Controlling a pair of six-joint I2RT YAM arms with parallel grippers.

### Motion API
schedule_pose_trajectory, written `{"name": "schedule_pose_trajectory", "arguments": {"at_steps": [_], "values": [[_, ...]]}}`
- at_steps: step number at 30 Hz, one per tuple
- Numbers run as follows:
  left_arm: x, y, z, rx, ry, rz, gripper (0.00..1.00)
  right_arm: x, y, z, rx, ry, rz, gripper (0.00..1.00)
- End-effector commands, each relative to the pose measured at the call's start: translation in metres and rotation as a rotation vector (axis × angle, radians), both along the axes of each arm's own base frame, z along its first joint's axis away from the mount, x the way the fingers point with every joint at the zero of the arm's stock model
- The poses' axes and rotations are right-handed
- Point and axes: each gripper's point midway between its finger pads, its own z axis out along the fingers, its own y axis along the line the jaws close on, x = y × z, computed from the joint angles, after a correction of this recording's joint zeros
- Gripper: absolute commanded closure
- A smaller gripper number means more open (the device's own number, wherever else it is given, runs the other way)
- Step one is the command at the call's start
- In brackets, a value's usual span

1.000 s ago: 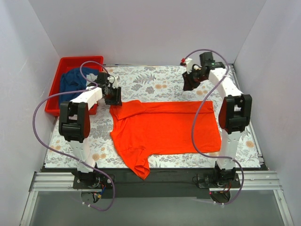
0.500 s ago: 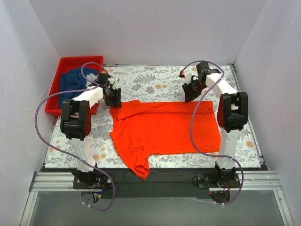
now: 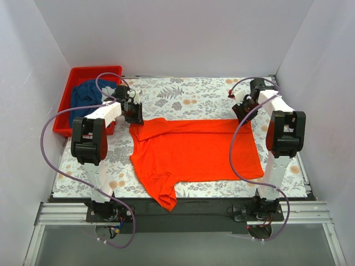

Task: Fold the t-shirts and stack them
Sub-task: Fold the tshirt

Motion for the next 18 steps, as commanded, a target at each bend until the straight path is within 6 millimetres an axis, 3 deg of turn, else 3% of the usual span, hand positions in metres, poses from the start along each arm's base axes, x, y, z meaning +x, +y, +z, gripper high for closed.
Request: {"name": "schedule_pose_trajectory", "arguments": {"at_steps": [1, 2, 6, 10, 14, 18], "values": [[0.005, -0.008, 0.04, -0.049, -0.096, -0.044, 0.85, 0.002, -0.009, 0.0, -0.048, -0.012, 0.033, 0.54], [0.004, -0.01, 0.043, -0.059, -0.102, -0.053, 0.9, 0.001, -0.022, -0.002, -0.051, -0.006, 0.006, 0.55], [-0.006, -0.023, 0.06, -0.103, -0.142, -0.131, 0.98, -0.007, -0.025, -0.002, -0.054, 0.019, 0.019, 0.59], [-0.024, -0.039, 0.081, -0.13, -0.211, -0.252, 1.0, -0.02, -0.027, -0.002, -0.065, 0.036, 0.039, 0.63], [-0.053, -0.046, 0.083, -0.129, -0.221, -0.387, 1.0, -0.035, -0.032, -0.006, -0.079, 0.077, 0.047, 0.66], [-0.104, -0.044, 0.069, -0.124, -0.197, -0.617, 1.0, -0.043, -0.04, -0.003, -0.086, 0.088, 0.039, 0.72]]}}
